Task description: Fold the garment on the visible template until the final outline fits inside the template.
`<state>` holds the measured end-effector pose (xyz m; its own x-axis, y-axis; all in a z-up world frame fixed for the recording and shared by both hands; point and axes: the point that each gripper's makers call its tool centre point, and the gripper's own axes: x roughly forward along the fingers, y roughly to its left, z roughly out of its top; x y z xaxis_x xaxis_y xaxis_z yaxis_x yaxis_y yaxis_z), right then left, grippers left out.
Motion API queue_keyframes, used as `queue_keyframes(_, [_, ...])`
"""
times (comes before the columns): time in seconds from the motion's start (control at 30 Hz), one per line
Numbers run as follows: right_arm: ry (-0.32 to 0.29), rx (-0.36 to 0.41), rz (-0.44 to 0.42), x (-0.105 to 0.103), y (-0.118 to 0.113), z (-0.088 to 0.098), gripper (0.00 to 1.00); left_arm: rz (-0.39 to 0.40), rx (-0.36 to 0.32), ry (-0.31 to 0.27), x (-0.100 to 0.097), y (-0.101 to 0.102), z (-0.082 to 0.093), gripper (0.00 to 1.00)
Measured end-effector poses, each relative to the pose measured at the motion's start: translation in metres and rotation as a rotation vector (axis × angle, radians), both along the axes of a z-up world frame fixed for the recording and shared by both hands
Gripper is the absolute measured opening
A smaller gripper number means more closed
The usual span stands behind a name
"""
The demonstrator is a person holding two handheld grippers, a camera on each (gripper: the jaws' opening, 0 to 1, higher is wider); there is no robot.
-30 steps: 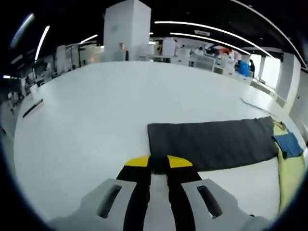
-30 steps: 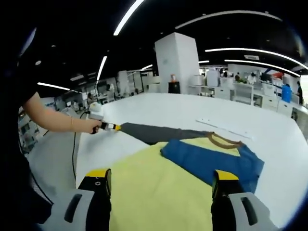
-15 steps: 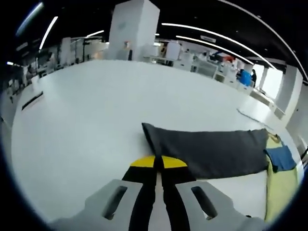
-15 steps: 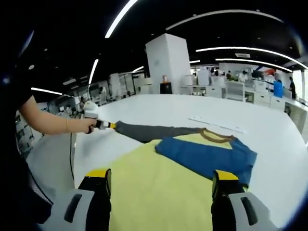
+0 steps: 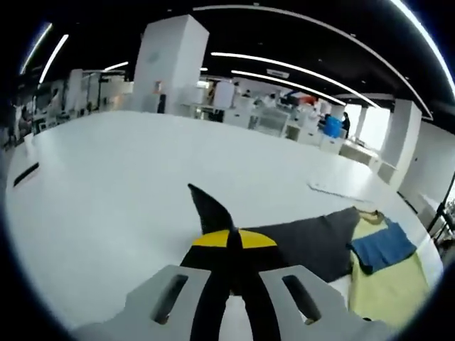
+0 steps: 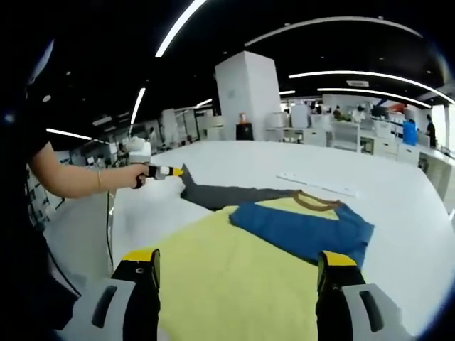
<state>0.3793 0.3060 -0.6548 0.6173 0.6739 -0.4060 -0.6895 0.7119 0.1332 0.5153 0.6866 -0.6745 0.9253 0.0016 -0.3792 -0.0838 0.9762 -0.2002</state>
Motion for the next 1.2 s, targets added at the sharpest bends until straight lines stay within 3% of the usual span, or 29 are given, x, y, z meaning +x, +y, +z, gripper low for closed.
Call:
queue_keyframes(0.53, [0.001,-0.003,-0.001,-0.01,-0.002,0.001,0.92,-0.164,-0.028,-0.034,0.025,-0.07,0.008,0.0])
queue_keyframes(1.2, [0.028,0.01,-0.026,-0.02,-0.006,-0.006,0.91,-0.339,-0.119,-0.124,0.049,-0.186,0.042,0.0])
